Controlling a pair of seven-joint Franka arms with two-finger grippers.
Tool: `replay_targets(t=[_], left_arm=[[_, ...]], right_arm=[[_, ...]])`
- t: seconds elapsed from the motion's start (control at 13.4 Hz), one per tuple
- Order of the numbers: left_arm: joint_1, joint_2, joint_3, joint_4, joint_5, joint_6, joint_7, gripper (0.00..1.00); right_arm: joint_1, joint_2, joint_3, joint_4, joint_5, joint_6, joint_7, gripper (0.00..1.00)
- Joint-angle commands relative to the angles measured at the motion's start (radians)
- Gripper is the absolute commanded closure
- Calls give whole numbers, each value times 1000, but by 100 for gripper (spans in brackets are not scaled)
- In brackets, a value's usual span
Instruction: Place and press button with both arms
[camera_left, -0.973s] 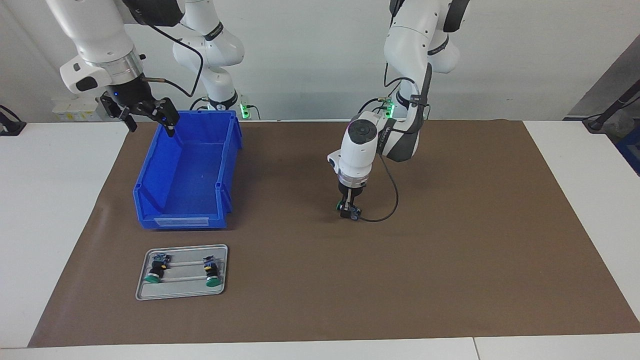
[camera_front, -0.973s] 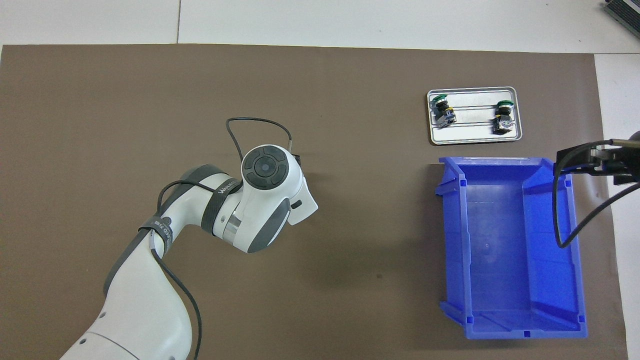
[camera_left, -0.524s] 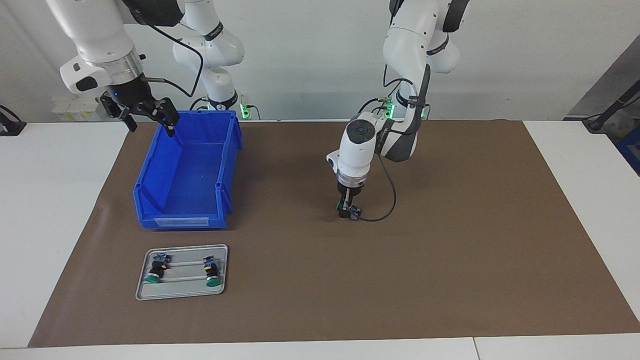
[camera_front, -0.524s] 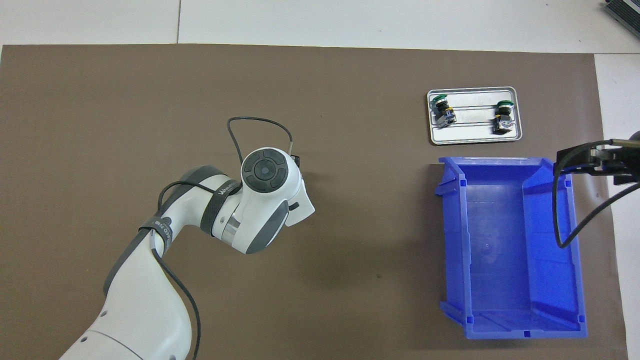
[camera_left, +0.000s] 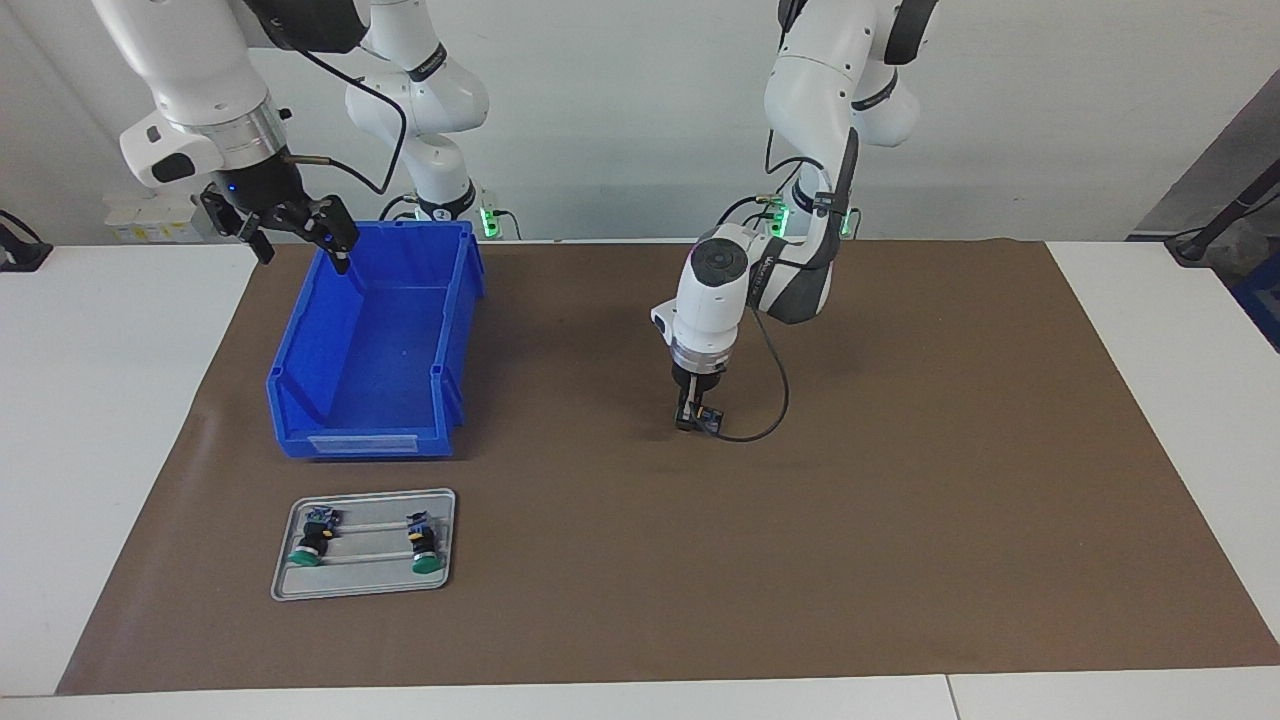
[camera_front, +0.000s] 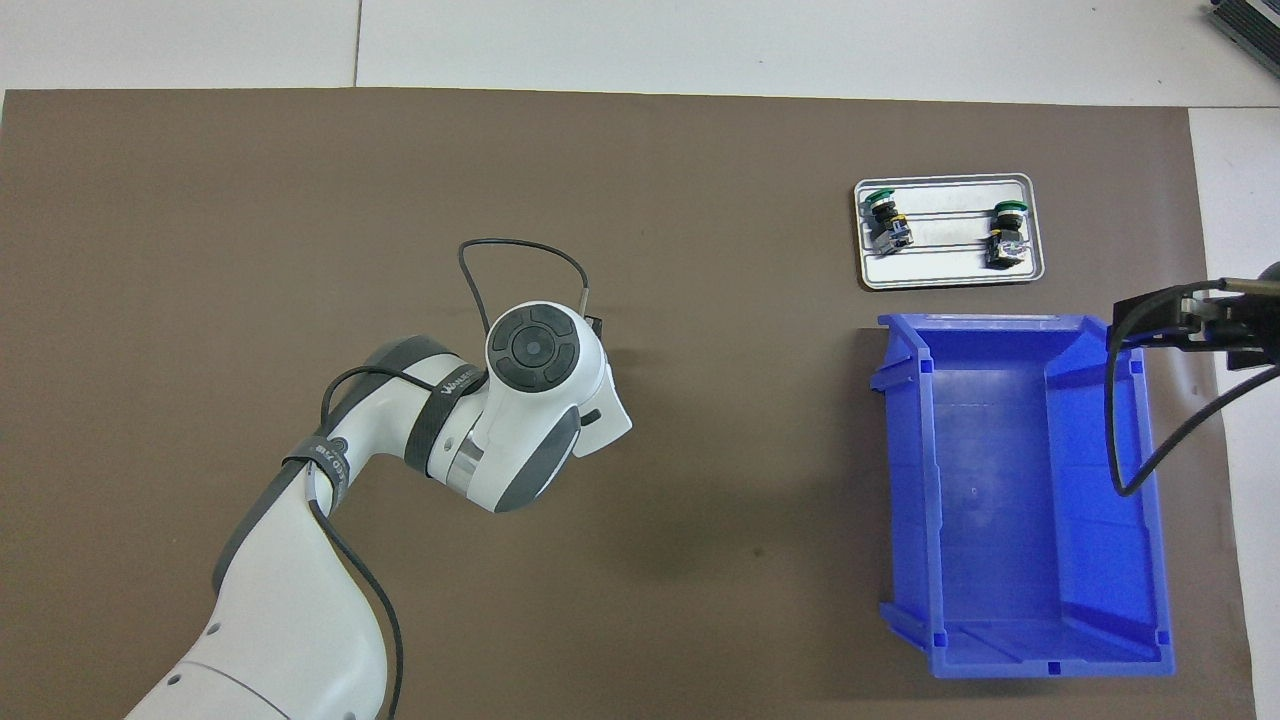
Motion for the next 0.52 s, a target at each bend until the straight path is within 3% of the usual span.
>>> replay_targets(t=[0.0,0.45], left_arm=[[-5,-5,4,-17,14,27,-3,77],[26,8,1,56,-32,17,-86,79]], right_arm=[[-12,-10,6,-10,18,8,-20,0],[-12,-10,7,-10,18,10,-20,0]])
